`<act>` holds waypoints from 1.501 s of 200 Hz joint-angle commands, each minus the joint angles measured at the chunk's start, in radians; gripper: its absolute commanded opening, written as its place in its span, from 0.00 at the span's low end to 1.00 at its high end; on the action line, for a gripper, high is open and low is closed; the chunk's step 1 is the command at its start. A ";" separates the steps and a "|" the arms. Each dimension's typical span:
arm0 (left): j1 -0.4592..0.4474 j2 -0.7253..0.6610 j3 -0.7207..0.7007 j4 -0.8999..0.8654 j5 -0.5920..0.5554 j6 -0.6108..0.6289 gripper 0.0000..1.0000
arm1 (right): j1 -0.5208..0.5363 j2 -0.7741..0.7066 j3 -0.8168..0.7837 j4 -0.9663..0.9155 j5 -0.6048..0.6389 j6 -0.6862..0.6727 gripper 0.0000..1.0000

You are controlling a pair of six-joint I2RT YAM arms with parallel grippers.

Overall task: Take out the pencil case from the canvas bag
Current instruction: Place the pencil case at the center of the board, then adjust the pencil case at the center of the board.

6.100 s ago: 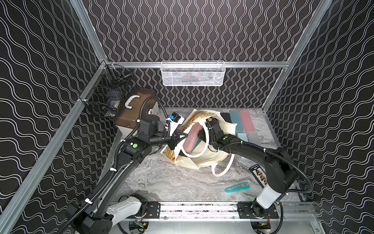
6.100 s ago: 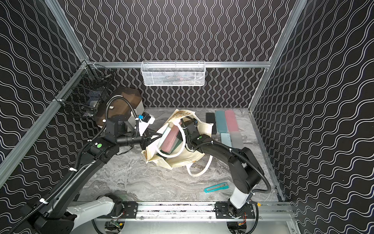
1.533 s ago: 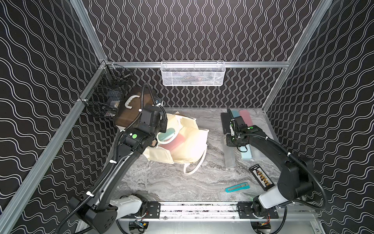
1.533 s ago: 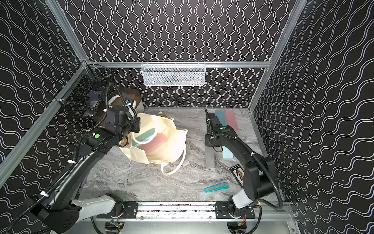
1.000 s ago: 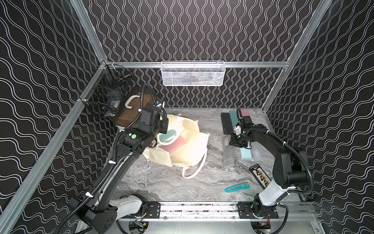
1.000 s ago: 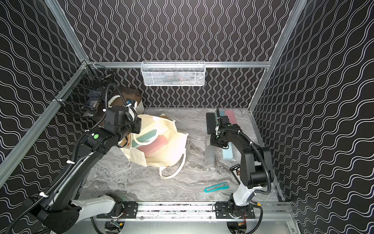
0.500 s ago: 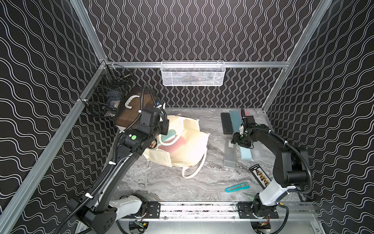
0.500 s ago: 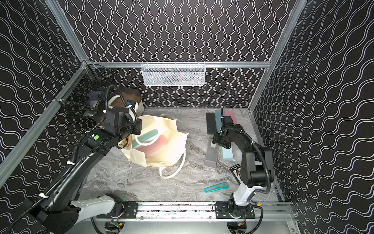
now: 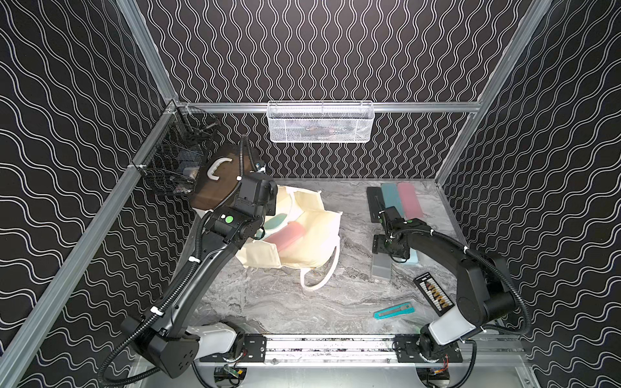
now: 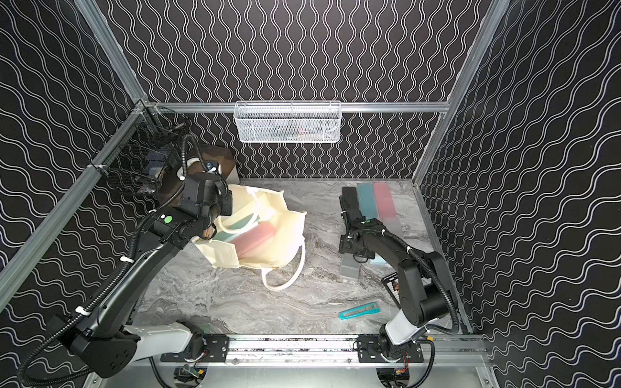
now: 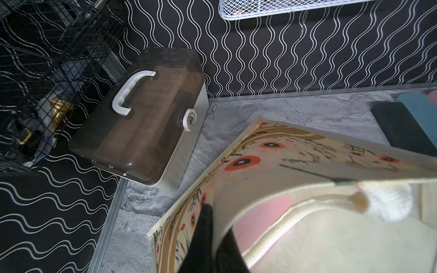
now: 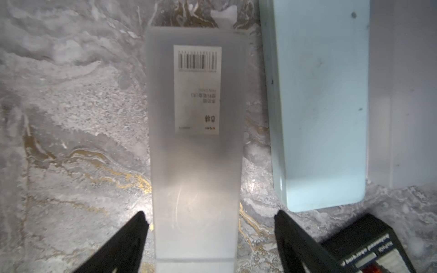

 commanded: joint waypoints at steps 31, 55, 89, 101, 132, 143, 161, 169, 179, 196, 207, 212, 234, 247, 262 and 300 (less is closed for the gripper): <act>0.002 -0.012 -0.012 0.008 -0.050 -0.028 0.00 | 0.021 0.067 0.001 0.046 -0.010 0.054 0.97; 0.002 -0.014 -0.012 0.005 -0.050 -0.021 0.00 | 0.020 0.091 0.008 0.050 0.000 0.053 0.90; 0.004 -0.015 -0.012 0.006 -0.048 -0.014 0.00 | 0.020 0.115 0.014 0.051 0.005 0.024 0.78; 0.004 -0.014 -0.013 0.005 -0.047 -0.012 0.00 | 0.020 0.115 0.014 0.056 0.006 0.006 0.74; 0.004 -0.020 -0.013 0.005 -0.039 -0.007 0.00 | 0.010 0.108 0.011 0.075 0.026 -0.078 0.67; 0.004 -0.018 -0.013 0.003 -0.039 -0.002 0.00 | 0.001 0.108 0.010 0.081 0.030 -0.113 0.65; 0.004 -0.012 -0.003 0.000 -0.026 0.001 0.00 | -0.024 0.109 0.012 0.093 0.013 -0.166 0.65; 0.004 -0.007 -0.001 0.000 -0.017 0.002 0.00 | -0.032 0.111 0.016 0.095 0.010 -0.184 0.65; 0.004 -0.003 0.003 0.004 0.002 0.006 0.00 | -0.043 0.115 0.025 0.098 0.007 -0.196 0.65; 0.004 0.000 0.007 0.009 0.028 0.010 0.00 | -0.063 0.121 0.033 0.110 -0.019 -0.204 0.66; 0.004 -0.001 0.008 0.016 0.054 0.015 0.00 | -0.070 0.130 0.039 0.114 -0.022 -0.212 0.66; 0.004 -0.003 0.008 0.020 0.067 0.018 0.00 | -0.071 0.134 0.045 0.114 -0.018 -0.216 0.66; 0.004 -0.004 0.011 0.030 0.113 0.033 0.00 | -0.076 0.154 0.064 0.115 -0.008 -0.229 0.66; 0.004 -0.007 0.012 0.031 0.125 0.038 0.00 | -0.079 0.162 0.072 0.120 -0.013 -0.235 0.66; 0.004 -0.009 0.011 0.030 0.133 0.040 0.00 | -0.080 0.173 0.080 0.119 -0.011 -0.244 0.66; 0.004 -0.015 0.007 0.027 0.146 0.040 0.00 | -0.082 0.195 0.123 0.098 0.026 -0.252 0.67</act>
